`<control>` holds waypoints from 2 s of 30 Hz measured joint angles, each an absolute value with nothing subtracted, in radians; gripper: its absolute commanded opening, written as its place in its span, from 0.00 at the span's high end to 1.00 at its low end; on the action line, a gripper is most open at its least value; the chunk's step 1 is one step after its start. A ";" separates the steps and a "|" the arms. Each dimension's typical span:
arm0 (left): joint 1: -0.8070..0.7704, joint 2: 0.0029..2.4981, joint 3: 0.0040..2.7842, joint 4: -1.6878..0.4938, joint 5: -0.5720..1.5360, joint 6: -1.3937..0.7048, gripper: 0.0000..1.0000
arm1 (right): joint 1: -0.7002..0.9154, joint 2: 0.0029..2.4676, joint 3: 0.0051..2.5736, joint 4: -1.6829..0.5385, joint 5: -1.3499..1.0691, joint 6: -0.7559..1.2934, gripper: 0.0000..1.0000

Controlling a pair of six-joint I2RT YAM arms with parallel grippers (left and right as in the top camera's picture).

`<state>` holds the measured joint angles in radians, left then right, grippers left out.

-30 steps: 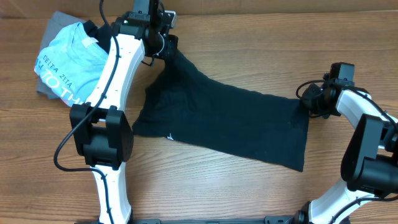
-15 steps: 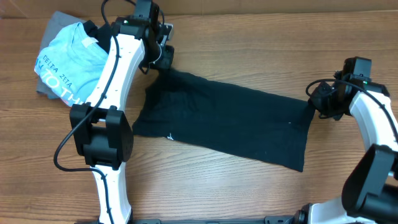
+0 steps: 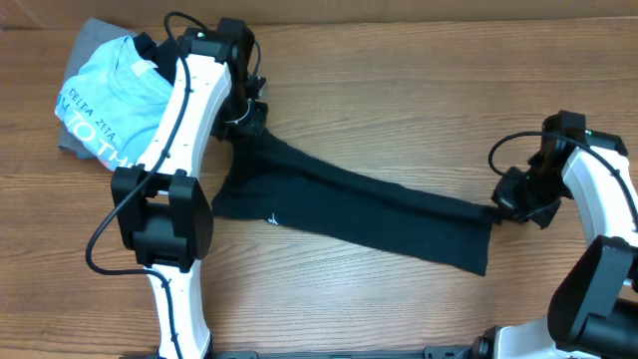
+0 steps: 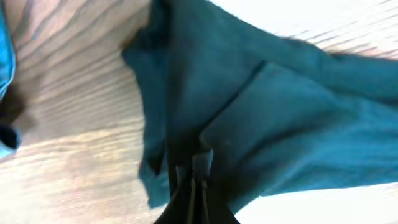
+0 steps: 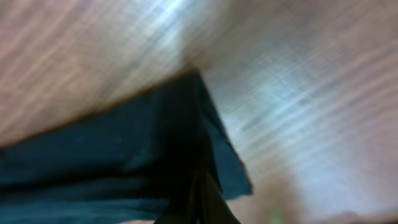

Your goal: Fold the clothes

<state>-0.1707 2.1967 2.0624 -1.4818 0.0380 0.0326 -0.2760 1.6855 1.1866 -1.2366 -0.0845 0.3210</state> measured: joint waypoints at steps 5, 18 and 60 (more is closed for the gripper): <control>-0.154 2.195 2.019 -1.516 0.021 0.033 0.96 | -0.276 1.686 1.187 -1.279 -0.050 0.321 0.96; -0.152 2.195 1.887 -1.486 0.007 0.031 0.53 | -0.281 1.686 1.187 -1.251 -0.037 0.321 0.20; -0.136 2.191 2.366 -1.687 0.067 0.032 0.60 | -0.603 1.669 1.015 -1.132 -0.331 0.265 0.96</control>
